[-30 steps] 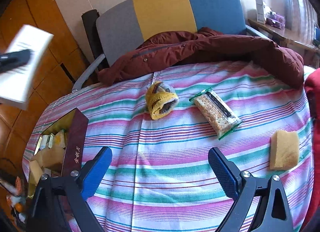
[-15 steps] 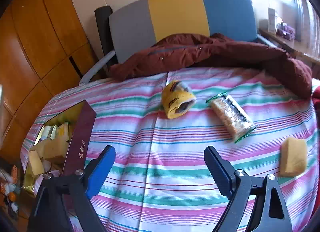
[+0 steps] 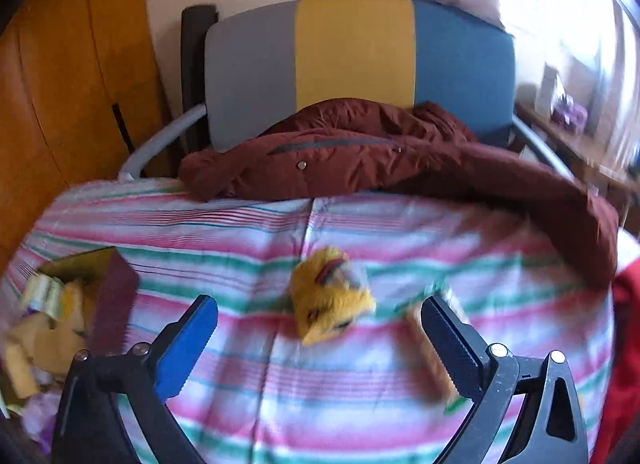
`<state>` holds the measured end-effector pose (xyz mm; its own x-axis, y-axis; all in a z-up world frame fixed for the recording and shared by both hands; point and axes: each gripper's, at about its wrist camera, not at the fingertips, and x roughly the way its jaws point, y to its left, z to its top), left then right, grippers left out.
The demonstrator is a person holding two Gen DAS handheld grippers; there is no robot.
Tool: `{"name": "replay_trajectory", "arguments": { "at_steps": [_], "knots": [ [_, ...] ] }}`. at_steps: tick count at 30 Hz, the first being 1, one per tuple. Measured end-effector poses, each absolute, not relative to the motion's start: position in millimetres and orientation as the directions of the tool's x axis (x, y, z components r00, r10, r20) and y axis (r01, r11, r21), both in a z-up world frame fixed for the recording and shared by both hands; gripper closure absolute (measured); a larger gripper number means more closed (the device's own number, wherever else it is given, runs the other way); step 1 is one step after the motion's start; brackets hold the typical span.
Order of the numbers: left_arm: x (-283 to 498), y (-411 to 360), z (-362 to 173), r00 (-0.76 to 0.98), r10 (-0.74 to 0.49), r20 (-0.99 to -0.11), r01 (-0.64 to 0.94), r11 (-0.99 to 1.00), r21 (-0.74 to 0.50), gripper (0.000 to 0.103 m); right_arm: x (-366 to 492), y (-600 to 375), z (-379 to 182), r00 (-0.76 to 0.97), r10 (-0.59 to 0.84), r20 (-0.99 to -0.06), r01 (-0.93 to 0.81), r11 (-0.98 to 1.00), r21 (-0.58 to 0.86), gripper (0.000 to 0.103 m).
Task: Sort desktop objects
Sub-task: 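Lift the boxed bottle with the left tool while the right tool grasps the yellow knitted toy, then carry the boxed bottle and knitted toy into the gold box and release both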
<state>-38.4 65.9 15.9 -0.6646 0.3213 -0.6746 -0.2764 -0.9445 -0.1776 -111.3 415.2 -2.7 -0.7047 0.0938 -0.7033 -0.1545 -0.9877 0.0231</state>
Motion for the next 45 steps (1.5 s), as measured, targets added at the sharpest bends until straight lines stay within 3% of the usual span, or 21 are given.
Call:
{"name": "replay_trajectory", "arguments": {
  "at_steps": [4, 8, 10, 11, 17, 22, 31, 38, 45],
  "knots": [
    [-42, 70, 14, -0.657, 0.328, -0.679, -0.286, -0.942, -0.177, 0.051, -144, 415, -18, -0.656, 0.111, -0.747, -0.117, -0.992, -0.045, 0.002],
    [-45, 70, 7, -0.633, 0.337, -0.697, -0.281, -0.939, -0.199, 0.051, -167, 416, -45, -0.572, 0.146, -0.807, -0.094, -0.989, -0.112, 0.035],
    [-45, 70, 3, -0.628, 0.333, -0.703, -0.27, -0.941, -0.205, 0.051, -173, 418, -58, -0.53, 0.131, -0.838, -0.082, -0.991, -0.103, 0.043],
    [-45, 70, 2, -0.625, 0.332, -0.706, -0.267, -0.941, -0.206, 0.051, -175, 419, -65, -0.508, 0.144, -0.849, -0.089, -0.989, -0.115, 0.056],
    [-42, 66, -2, -0.631, 0.319, -0.707, -0.252, -0.946, -0.202, 0.051, -160, 427, -63, -0.555, 0.107, -0.825, -0.157, -0.987, -0.023, 0.072],
    [-37, 59, -6, -0.63, 0.316, -0.709, -0.237, -0.948, -0.212, 0.051, -127, 412, -40, -0.624, 0.064, -0.779, -0.162, -0.986, 0.049, 0.073],
    [-31, 44, -2, -0.641, 0.309, -0.702, -0.204, -0.951, -0.233, 0.051, -64, 322, -4, -0.712, -0.148, -0.686, 0.023, -0.982, 0.189, 0.073],
    [-50, 31, 17, -0.658, 0.351, -0.666, -0.188, -0.933, -0.305, 0.051, -49, 266, 1, -0.7, -0.258, -0.666, 0.142, -0.964, 0.225, 0.073],
    [-88, 26, 19, -0.664, 0.317, -0.677, -0.153, -0.944, -0.291, 0.051, -55, 244, -6, -0.688, -0.283, -0.668, 0.157, -0.957, 0.244, 0.073]
  ]
}}
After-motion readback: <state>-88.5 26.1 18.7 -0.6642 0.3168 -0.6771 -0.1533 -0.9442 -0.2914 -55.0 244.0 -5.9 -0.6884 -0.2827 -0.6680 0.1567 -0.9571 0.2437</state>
